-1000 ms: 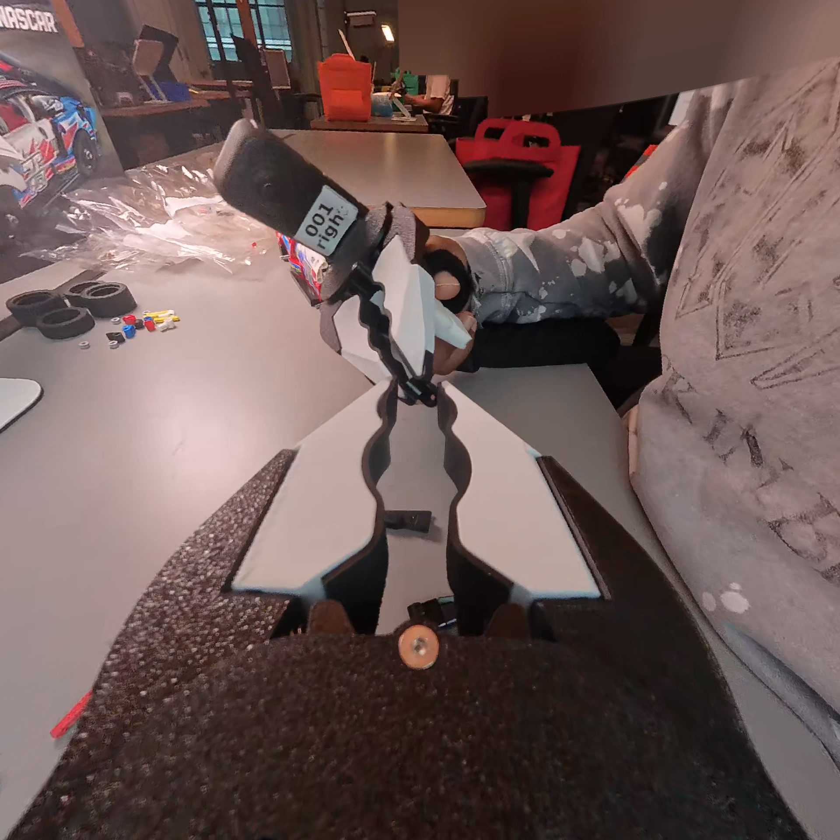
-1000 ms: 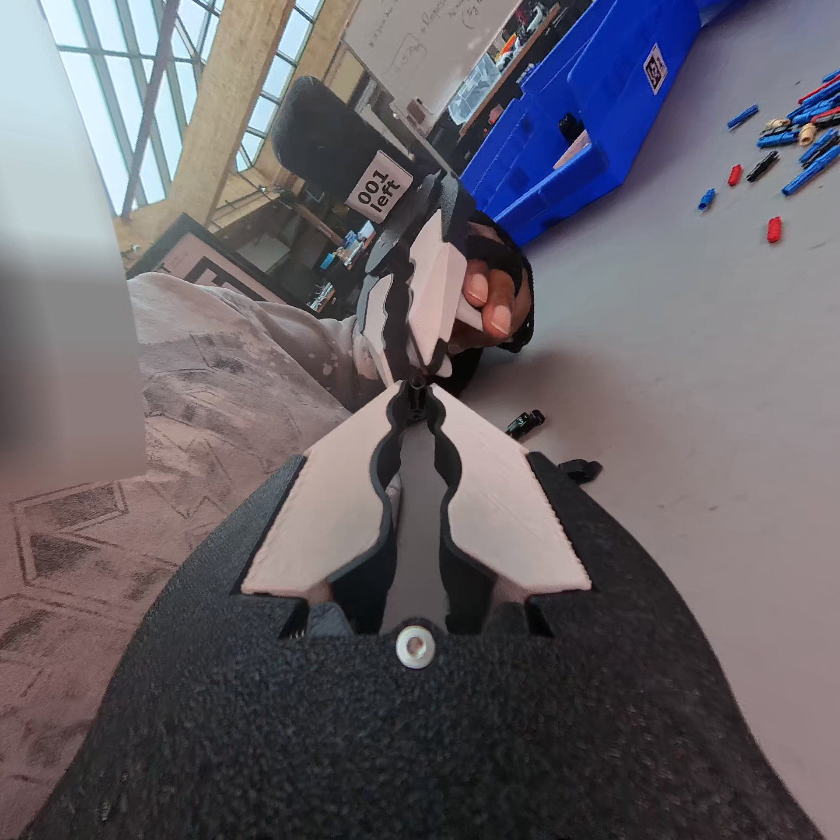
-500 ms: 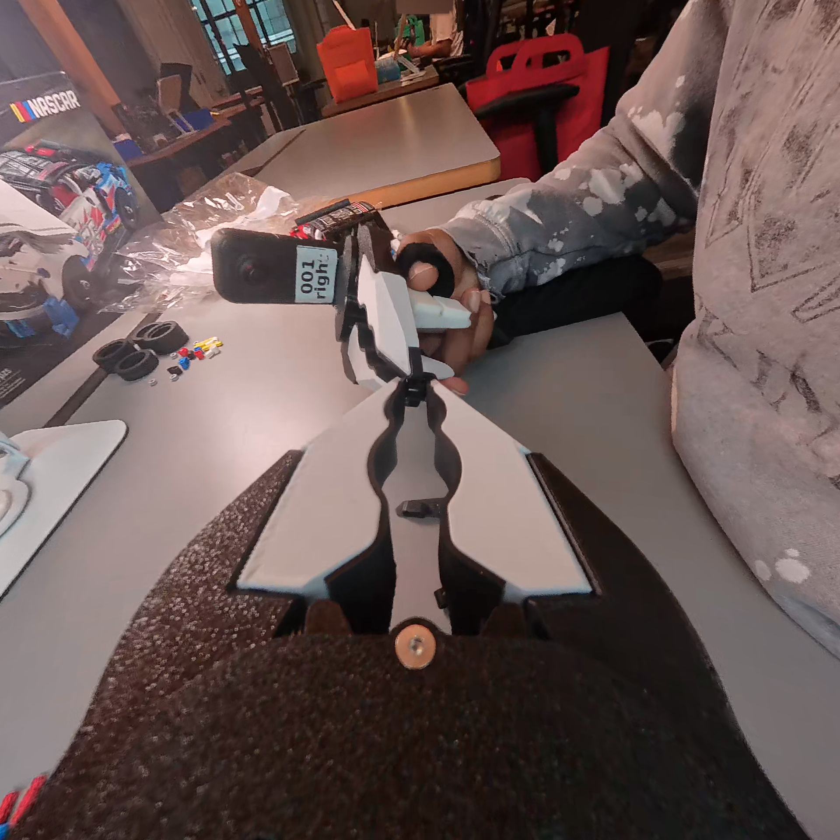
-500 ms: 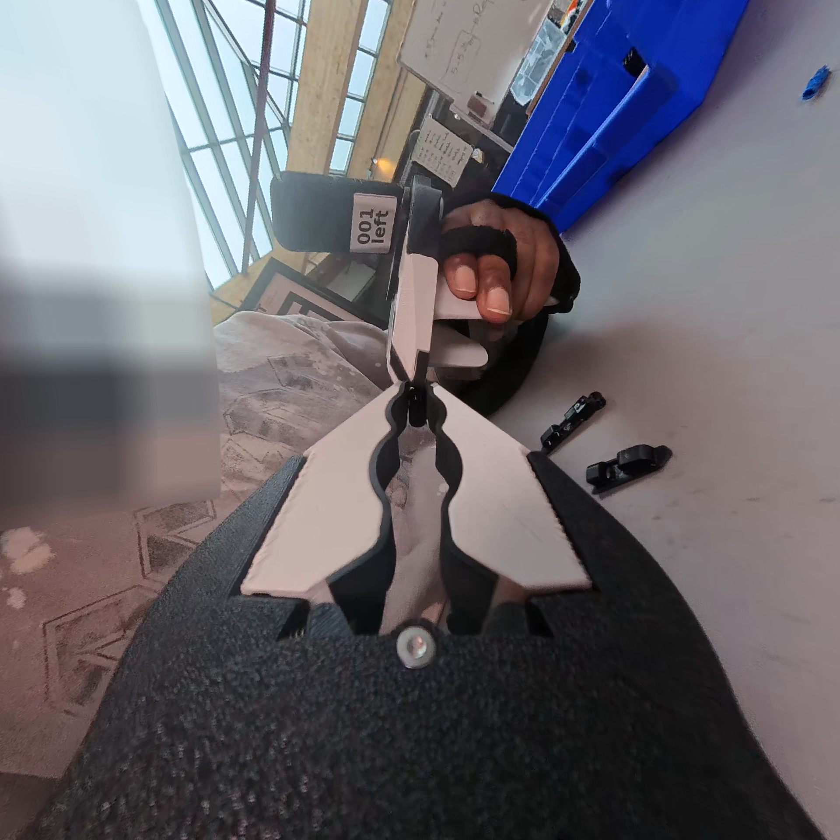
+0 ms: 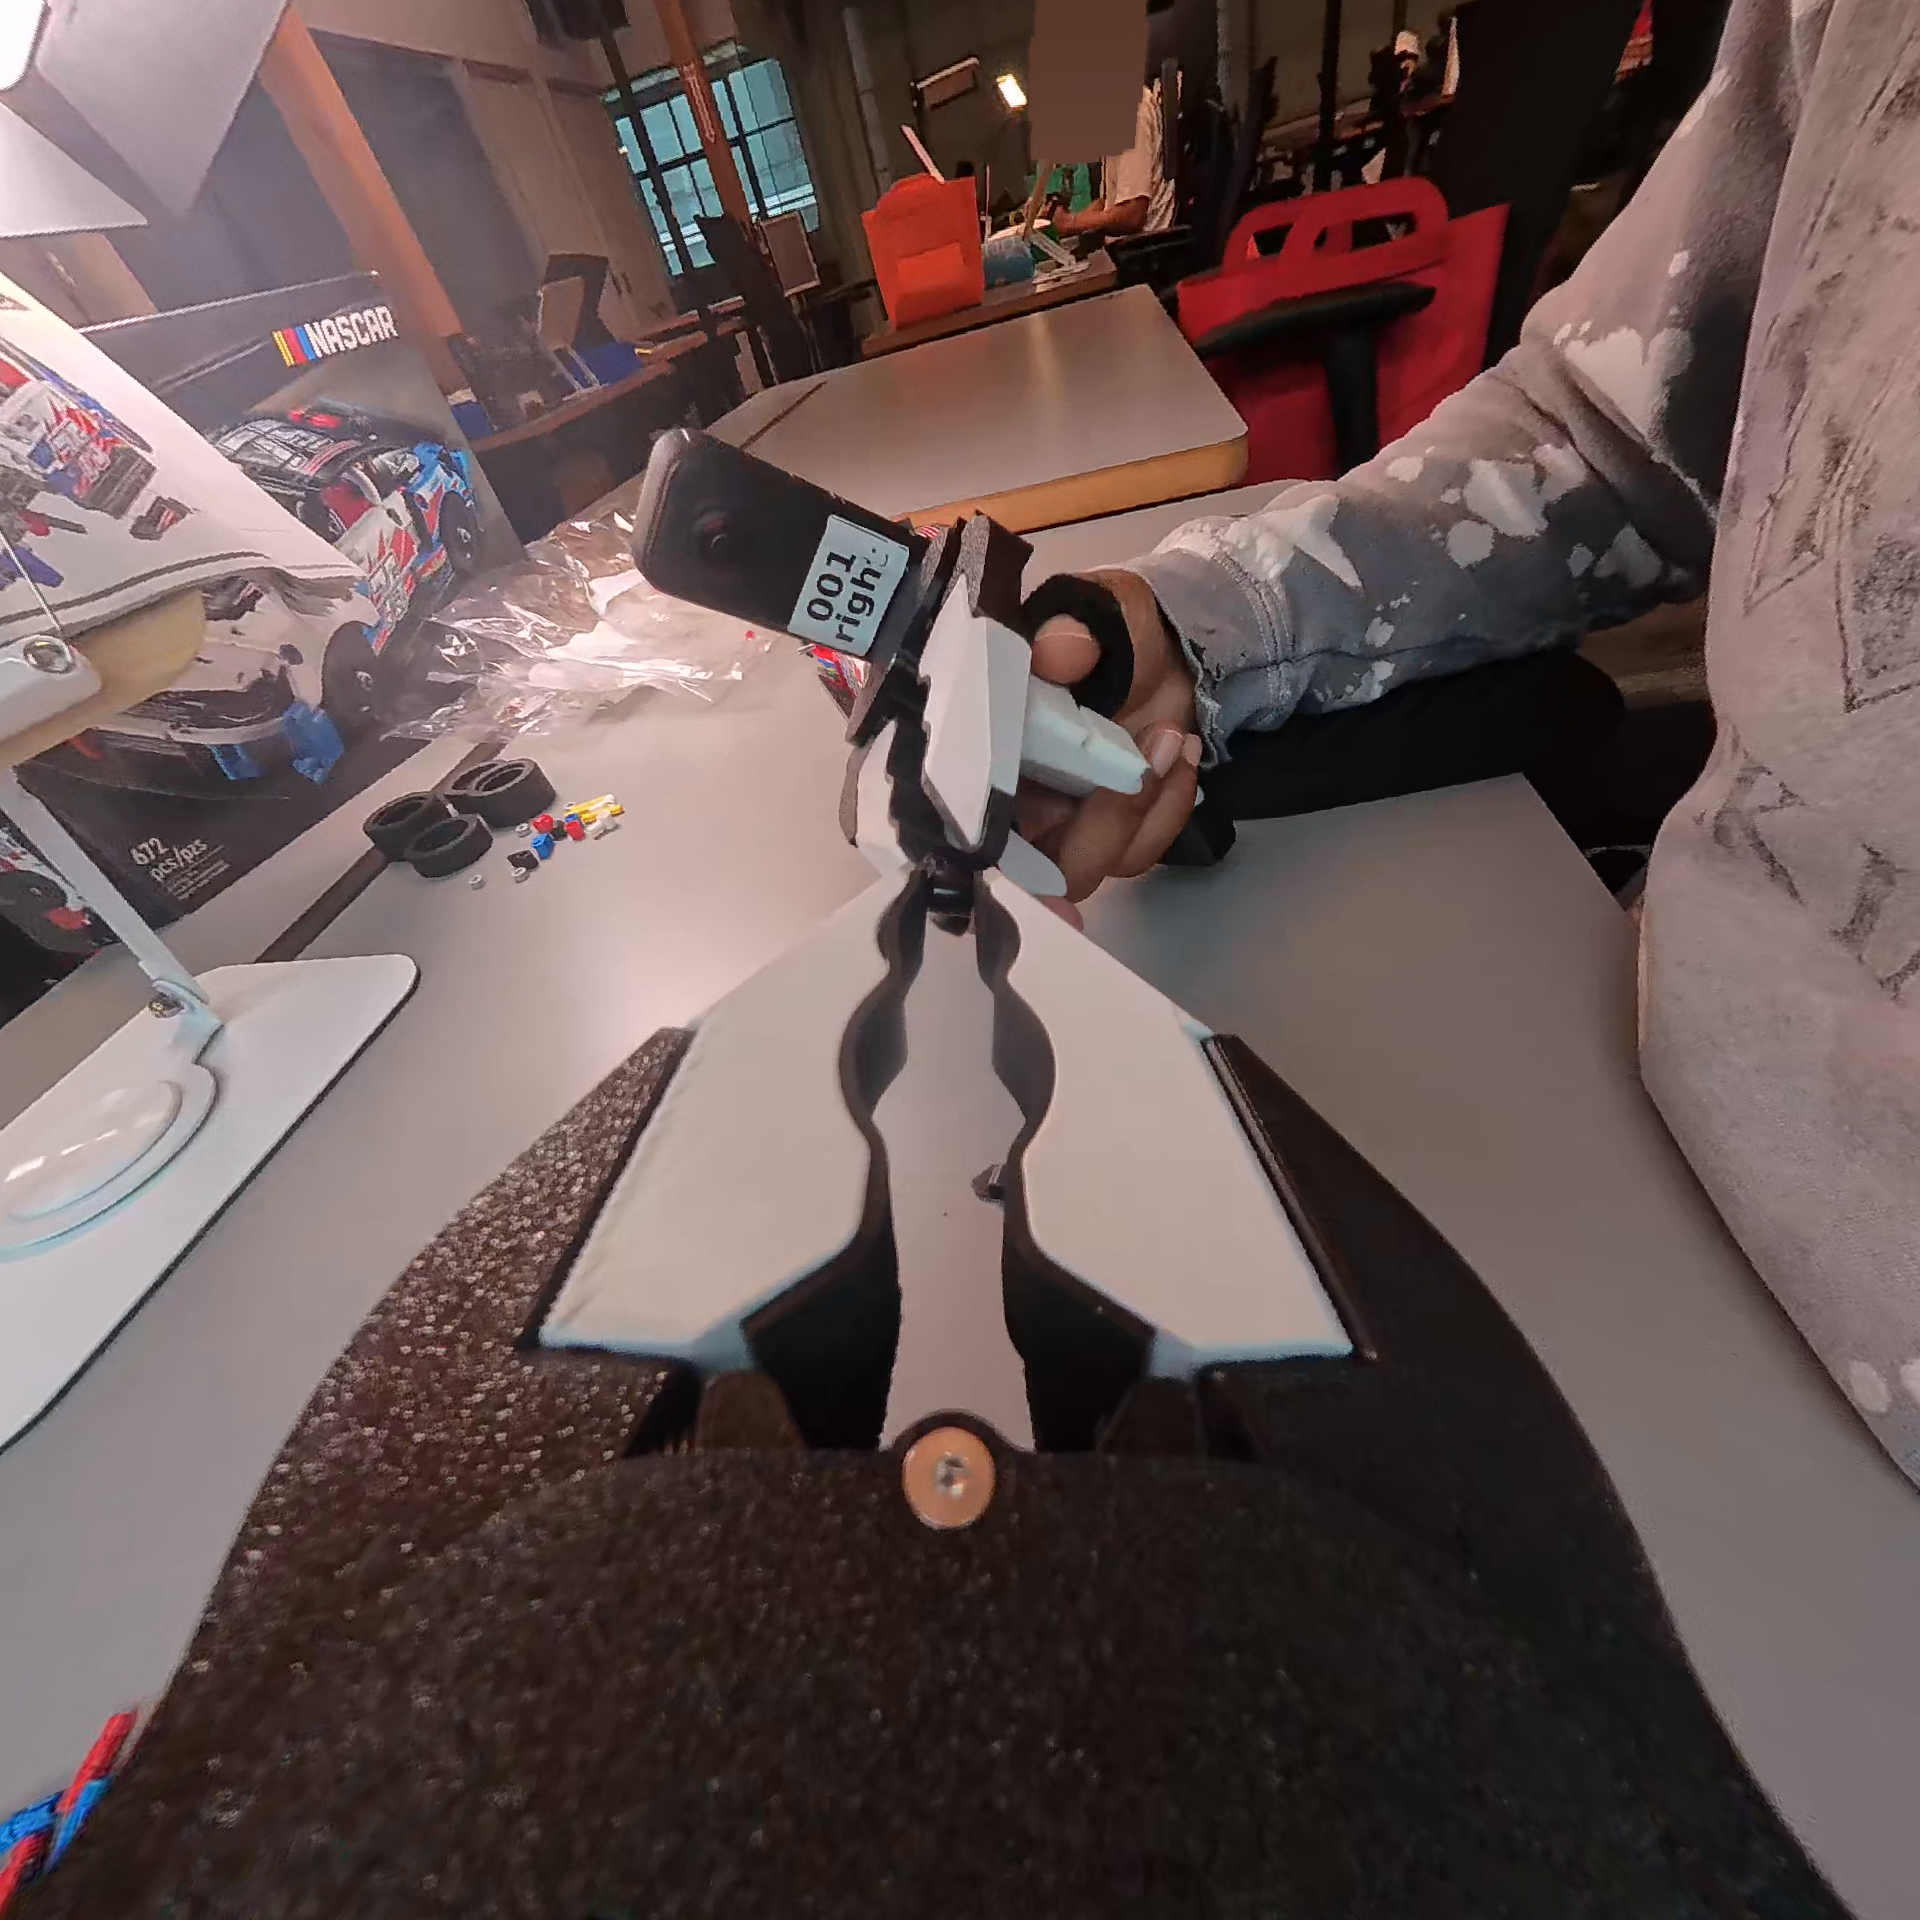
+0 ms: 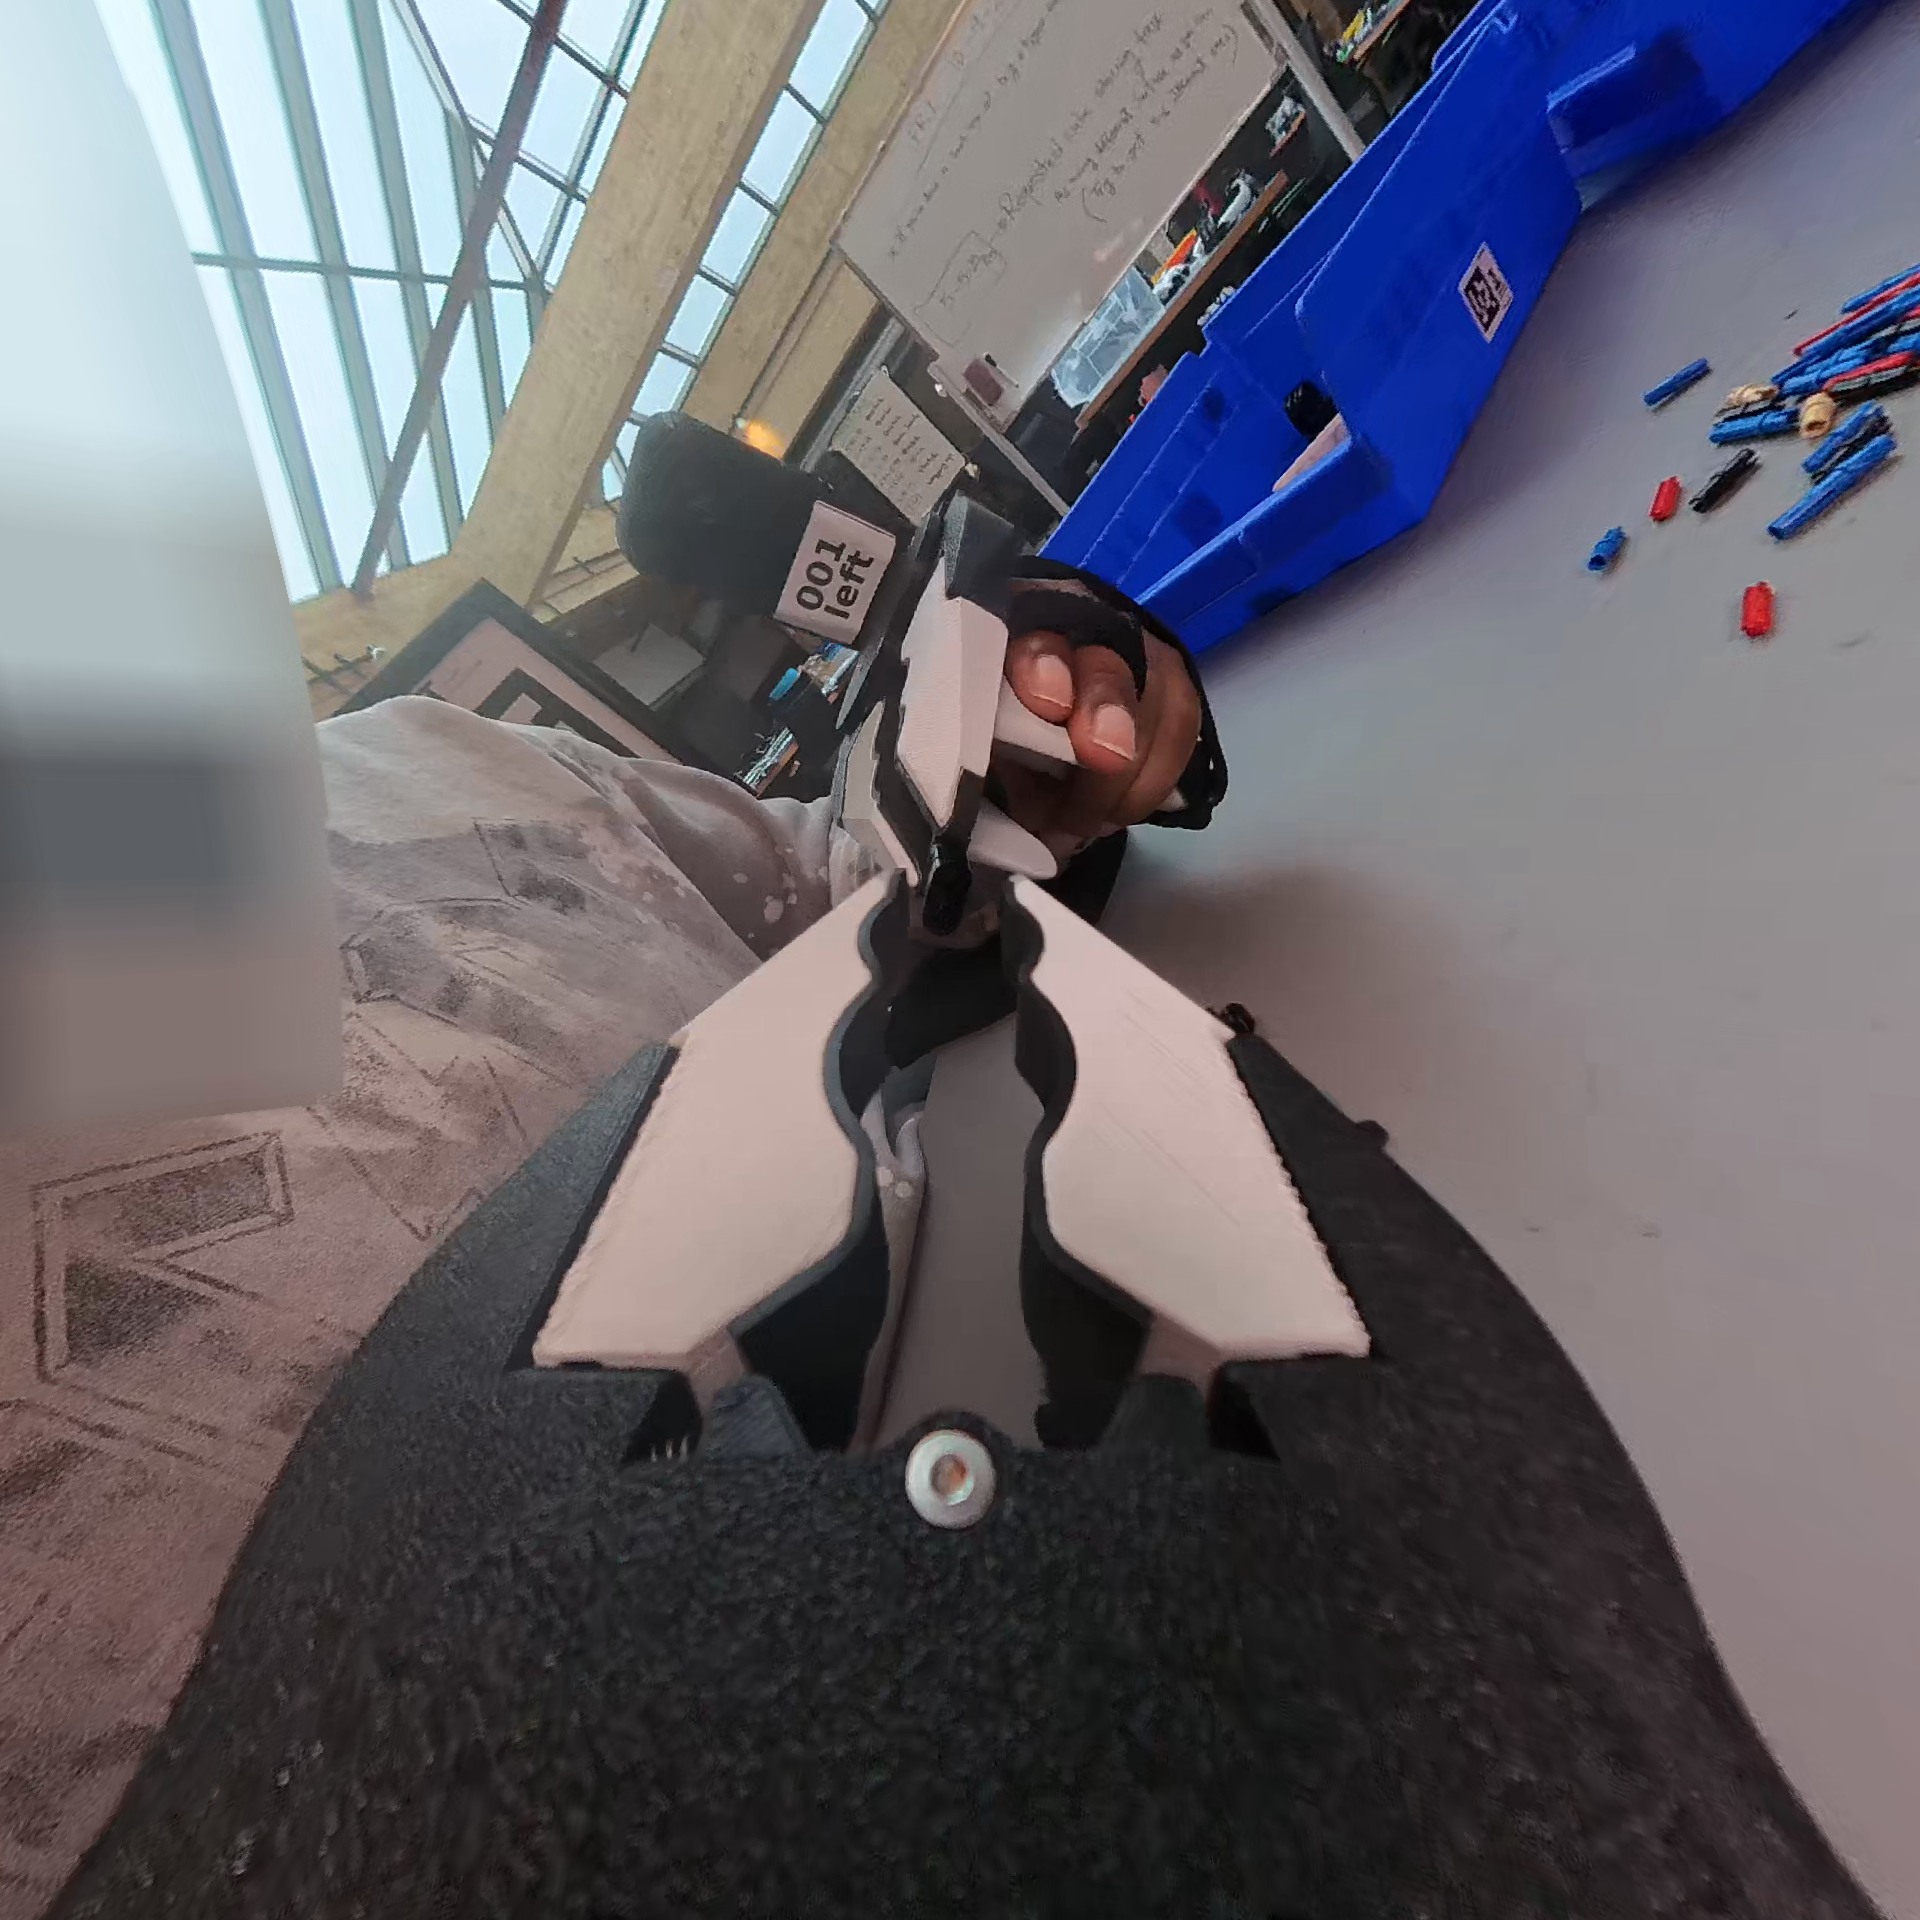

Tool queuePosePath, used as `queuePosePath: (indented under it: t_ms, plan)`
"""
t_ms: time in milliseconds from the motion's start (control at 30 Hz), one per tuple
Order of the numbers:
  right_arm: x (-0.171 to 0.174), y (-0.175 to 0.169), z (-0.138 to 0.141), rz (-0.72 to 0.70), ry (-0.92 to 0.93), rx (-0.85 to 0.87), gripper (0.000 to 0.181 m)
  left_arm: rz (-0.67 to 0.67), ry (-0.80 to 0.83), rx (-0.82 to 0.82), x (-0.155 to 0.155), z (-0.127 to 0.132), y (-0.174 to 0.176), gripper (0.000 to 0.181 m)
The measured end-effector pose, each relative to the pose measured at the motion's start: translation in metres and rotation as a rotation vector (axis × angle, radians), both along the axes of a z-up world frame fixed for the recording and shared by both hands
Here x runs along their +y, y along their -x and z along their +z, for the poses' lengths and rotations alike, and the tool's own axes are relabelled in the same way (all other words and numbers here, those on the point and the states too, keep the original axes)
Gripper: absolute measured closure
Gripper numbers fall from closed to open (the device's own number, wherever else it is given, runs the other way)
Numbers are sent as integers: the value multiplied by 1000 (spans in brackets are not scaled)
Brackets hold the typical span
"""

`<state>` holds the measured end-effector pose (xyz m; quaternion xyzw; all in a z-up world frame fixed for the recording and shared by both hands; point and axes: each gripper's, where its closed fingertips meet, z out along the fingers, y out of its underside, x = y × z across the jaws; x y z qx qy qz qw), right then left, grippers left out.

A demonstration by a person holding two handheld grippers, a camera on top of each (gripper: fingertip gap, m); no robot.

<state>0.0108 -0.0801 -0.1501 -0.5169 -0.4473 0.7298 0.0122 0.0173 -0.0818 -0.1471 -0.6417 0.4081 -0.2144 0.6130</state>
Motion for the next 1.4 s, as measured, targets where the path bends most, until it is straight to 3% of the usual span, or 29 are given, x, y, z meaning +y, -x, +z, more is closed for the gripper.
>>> queuePosePath:
  t_ms: [133, 200, 267, 333, 433, 667, 933, 1400]
  plan:
    - [-3, -1, 3, 1, -41, 34, 175, -20, 12, -28, -2, 2, -1, 172]
    - [-1, -1, 5, -26, -105, 72, 175, -60, 98, -157, -3, 8, -2, 163]
    - [6, 0, 9, -106, -252, 141, 175, -92, 255, -329, 1, 12, 1, 151]
    - [11, 1, 9, -179, -450, 201, 175, -121, 381, -473, 4, 16, 2, 154]
    - [6, 1, 12, -230, -620, 279, 175, -143, 461, -532, 6, 11, -1, 161]
    - [0, 3, 7, -246, -782, 306, 175, -128, 425, -445, 3, 9, -1, 175]
    - [-3, 1, -4, -199, -881, 308, 176, -106, 393, -214, -2, -7, -1, 176]
    - [-6, -7, 6, -153, -750, 331, 177, -108, 349, -126, -5, -8, -4, 175]
